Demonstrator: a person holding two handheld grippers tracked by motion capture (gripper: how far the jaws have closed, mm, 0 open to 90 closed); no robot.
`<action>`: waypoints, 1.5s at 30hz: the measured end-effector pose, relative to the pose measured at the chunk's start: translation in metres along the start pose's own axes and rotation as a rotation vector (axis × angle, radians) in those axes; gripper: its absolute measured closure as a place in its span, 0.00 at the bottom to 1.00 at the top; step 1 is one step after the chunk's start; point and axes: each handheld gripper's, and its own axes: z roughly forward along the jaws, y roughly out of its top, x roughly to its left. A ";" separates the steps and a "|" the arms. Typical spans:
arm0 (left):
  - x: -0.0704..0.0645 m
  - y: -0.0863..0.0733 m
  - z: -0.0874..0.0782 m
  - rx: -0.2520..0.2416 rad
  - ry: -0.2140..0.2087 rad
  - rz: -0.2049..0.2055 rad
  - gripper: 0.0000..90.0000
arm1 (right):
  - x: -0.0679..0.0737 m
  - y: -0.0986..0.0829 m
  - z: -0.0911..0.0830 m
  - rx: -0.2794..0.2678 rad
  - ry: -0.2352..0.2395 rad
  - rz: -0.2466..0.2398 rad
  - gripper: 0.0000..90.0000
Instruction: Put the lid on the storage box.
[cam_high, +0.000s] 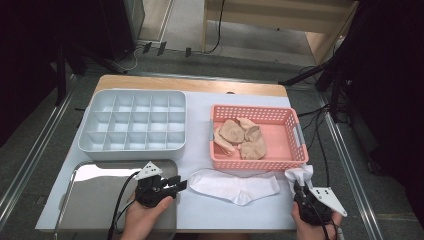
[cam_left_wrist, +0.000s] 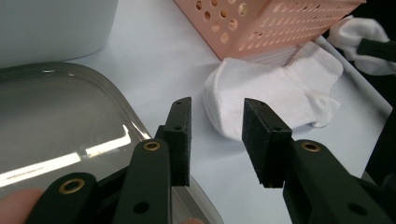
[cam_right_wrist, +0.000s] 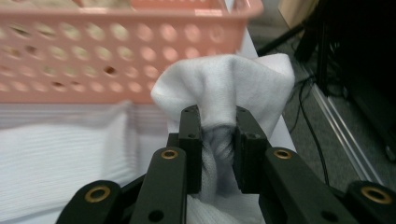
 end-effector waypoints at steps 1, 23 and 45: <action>0.000 0.000 0.000 0.001 0.001 0.000 0.71 | 0.003 0.002 -0.004 -0.014 0.010 -0.009 0.85; -0.008 -0.003 -0.002 -0.009 -0.016 0.015 0.70 | 0.101 -0.003 -0.026 -0.034 0.352 -0.144 0.85; -0.022 -0.008 0.006 0.012 -0.044 0.042 0.70 | 0.109 -0.016 -0.022 0.033 0.548 -0.049 0.59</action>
